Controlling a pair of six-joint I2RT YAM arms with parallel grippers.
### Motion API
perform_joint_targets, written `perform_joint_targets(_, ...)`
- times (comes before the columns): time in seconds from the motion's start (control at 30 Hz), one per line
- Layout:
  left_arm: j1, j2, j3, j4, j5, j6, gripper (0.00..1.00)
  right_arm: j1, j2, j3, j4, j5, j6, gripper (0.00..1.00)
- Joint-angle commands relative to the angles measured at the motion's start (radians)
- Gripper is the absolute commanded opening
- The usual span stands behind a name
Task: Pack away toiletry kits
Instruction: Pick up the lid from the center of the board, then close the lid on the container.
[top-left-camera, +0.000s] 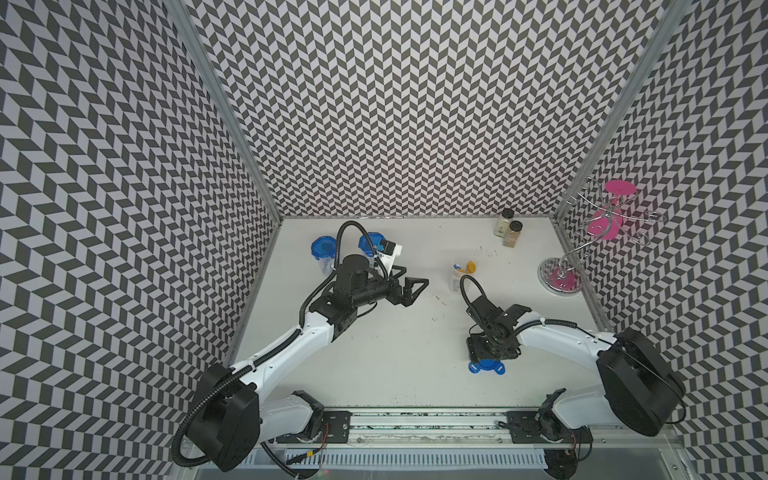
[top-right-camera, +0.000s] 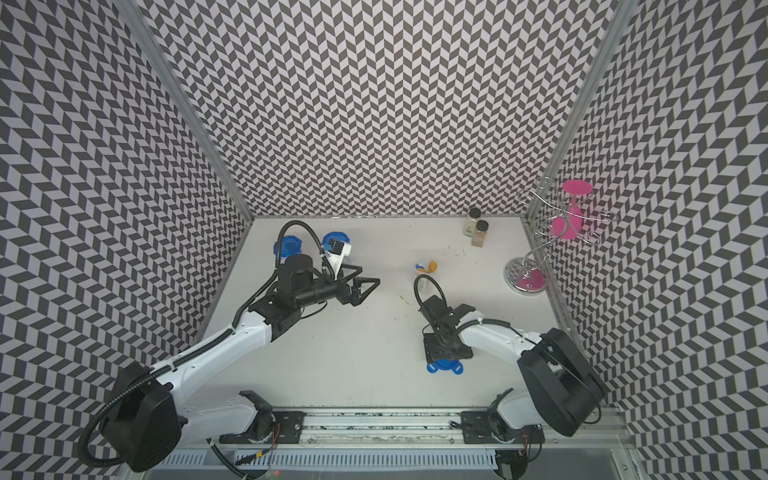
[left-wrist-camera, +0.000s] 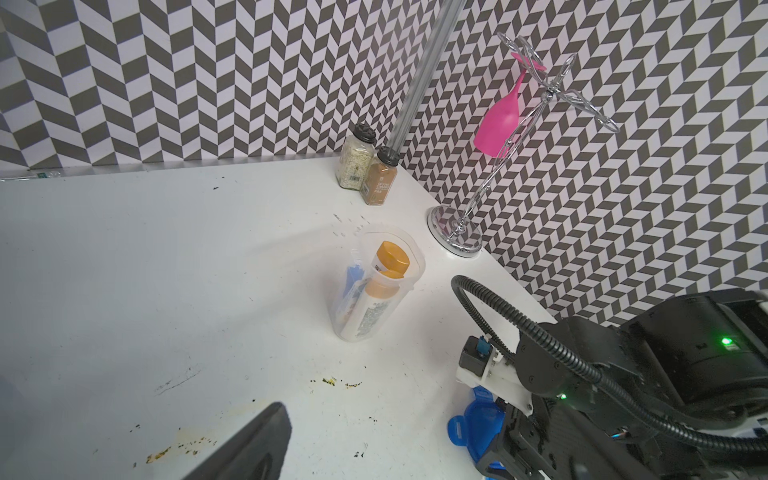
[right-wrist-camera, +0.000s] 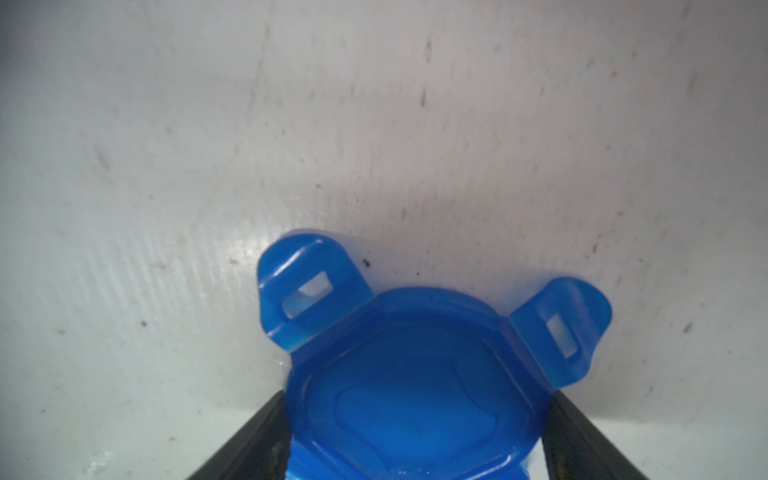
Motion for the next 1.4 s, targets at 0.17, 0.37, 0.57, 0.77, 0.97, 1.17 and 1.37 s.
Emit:
perform_joint_targets(0.17, -0.006, -0.028, 0.004, -0.067, -0.089, 0.038, 0.99, 0.006, -0.014, 0.043, 0.049, -0.015, -0.011, 0.55)
perform_joint_targets(0.37, 0.009, -0.045, 0.001, -0.114, -0.126, 0.037, 1.00, 0.006, -0.050, 0.204, -0.024, 0.081, -0.059, 0.49)
perform_joint_targets(0.57, 0.025, -0.047, 0.004, -0.134, -0.127, 0.021, 0.99, 0.008, -0.095, 0.367, -0.172, 0.163, -0.085, 0.48)
perform_joint_targets(0.77, 0.054, -0.029, 0.022, -0.164, -0.148, 0.050, 1.00, 0.017, -0.150, 0.532, -0.305, 0.244, -0.119, 0.48)
perform_joint_targets(0.97, 0.068, 0.018, 0.078, -0.217, -0.172, 0.084, 1.00, 0.016, -0.081, 0.716, -0.290, 0.366, -0.299, 0.47)
perform_joint_targets(1.17, 0.080, 0.055, 0.144, -0.286, -0.174, 0.096, 0.99, -0.009, 0.121, 0.934, -0.259, 0.320, -0.450, 0.48)
perform_joint_targets(1.37, 0.088, 0.073, 0.208, -0.367, -0.156, 0.132, 1.00, -0.084, 0.324, 1.137, -0.304, 0.150, -0.529, 0.48)
